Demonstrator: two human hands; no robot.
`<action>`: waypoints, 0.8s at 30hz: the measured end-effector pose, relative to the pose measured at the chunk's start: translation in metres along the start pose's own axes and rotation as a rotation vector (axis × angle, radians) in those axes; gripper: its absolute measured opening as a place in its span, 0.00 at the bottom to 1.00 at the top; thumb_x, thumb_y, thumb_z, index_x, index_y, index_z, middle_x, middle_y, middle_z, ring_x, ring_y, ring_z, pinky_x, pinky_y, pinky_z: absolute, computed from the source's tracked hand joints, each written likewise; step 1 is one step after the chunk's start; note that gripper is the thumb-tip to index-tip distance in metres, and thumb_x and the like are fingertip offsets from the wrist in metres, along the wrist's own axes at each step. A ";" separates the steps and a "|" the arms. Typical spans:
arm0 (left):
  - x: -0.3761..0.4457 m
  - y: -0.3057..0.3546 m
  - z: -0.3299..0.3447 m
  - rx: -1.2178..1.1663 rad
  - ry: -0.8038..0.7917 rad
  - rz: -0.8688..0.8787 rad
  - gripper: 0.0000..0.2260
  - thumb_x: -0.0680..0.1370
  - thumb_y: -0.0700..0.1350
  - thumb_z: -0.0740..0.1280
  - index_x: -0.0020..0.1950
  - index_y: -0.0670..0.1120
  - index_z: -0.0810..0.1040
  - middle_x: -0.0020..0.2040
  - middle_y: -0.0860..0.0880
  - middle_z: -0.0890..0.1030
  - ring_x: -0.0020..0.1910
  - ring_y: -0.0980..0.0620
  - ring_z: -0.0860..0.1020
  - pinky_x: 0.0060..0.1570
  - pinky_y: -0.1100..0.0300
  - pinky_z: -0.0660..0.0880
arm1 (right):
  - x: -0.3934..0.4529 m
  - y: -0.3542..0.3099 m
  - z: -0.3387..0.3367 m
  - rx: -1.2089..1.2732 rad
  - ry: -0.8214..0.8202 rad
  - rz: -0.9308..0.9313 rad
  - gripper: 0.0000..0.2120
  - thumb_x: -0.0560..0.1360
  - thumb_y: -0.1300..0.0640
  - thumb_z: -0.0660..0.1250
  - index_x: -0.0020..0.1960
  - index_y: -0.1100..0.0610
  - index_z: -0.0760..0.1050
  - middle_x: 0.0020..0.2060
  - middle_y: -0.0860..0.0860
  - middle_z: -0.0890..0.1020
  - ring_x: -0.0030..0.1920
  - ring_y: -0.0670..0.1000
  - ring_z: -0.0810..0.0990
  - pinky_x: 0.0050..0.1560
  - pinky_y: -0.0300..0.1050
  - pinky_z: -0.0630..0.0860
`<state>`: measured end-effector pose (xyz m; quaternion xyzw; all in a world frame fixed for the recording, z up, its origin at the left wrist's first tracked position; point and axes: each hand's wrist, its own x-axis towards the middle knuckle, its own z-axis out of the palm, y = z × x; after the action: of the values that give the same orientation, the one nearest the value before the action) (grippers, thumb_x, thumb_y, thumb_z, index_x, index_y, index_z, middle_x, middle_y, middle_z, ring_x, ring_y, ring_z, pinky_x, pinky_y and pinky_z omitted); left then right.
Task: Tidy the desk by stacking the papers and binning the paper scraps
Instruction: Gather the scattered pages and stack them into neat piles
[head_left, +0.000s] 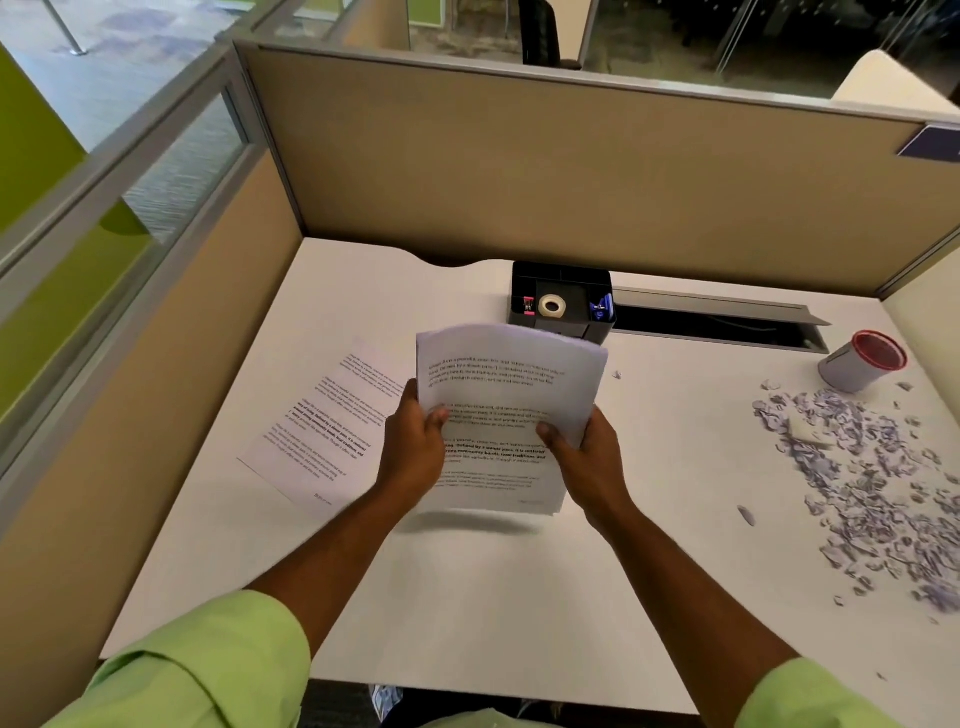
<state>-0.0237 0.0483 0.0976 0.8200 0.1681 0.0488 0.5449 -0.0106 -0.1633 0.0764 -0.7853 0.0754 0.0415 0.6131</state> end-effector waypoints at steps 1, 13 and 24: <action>0.003 0.003 -0.003 -0.013 0.009 0.003 0.10 0.82 0.40 0.62 0.62 0.50 0.70 0.51 0.52 0.78 0.46 0.55 0.79 0.36 0.68 0.74 | 0.002 -0.005 -0.004 0.003 0.008 -0.006 0.19 0.75 0.51 0.77 0.62 0.51 0.75 0.55 0.48 0.85 0.52 0.50 0.86 0.51 0.53 0.85; 0.019 -0.016 -0.016 -0.532 0.043 -0.159 0.24 0.78 0.32 0.65 0.71 0.50 0.69 0.66 0.50 0.78 0.64 0.50 0.77 0.66 0.45 0.73 | -0.005 0.002 -0.023 0.451 0.112 0.309 0.23 0.69 0.54 0.80 0.61 0.54 0.77 0.57 0.56 0.84 0.56 0.60 0.84 0.46 0.49 0.84; 0.012 -0.020 -0.007 -0.649 -0.019 -0.215 0.25 0.77 0.33 0.68 0.71 0.48 0.65 0.66 0.47 0.77 0.64 0.48 0.78 0.61 0.45 0.76 | -0.009 -0.012 -0.007 0.573 0.131 0.088 0.25 0.63 0.56 0.83 0.59 0.55 0.82 0.53 0.57 0.87 0.52 0.58 0.85 0.55 0.61 0.82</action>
<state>-0.0183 0.0653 0.0813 0.5819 0.2244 0.0345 0.7810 -0.0177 -0.1663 0.0906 -0.5771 0.1572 -0.0058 0.8014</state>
